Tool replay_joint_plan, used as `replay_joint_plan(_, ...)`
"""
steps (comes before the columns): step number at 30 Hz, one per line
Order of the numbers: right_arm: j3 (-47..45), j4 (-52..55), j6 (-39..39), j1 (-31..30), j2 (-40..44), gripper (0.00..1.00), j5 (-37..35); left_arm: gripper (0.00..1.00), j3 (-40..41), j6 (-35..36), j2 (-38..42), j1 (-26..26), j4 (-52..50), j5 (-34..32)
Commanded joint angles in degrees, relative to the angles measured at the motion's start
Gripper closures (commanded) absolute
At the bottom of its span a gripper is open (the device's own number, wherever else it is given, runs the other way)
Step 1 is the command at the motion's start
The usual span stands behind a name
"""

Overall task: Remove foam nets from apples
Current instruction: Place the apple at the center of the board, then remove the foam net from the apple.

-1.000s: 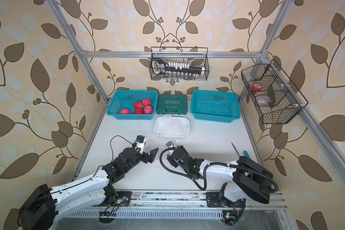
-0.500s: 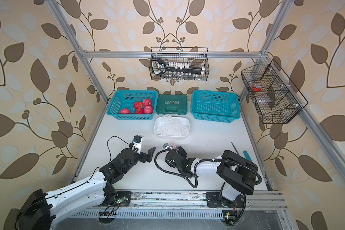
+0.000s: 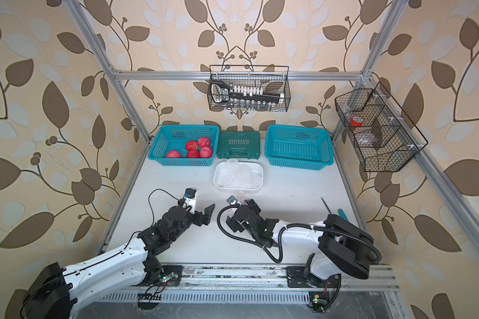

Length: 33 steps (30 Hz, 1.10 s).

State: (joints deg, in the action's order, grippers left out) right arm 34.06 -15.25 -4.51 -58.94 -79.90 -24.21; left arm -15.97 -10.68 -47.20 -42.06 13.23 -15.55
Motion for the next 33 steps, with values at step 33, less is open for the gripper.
replay_joint_plan(33,2.49,1.95,-23.18,24.32,-0.83,0.06,36.54,0.01,-0.6,2.67,-1.36,-0.45,2.14,9.38)
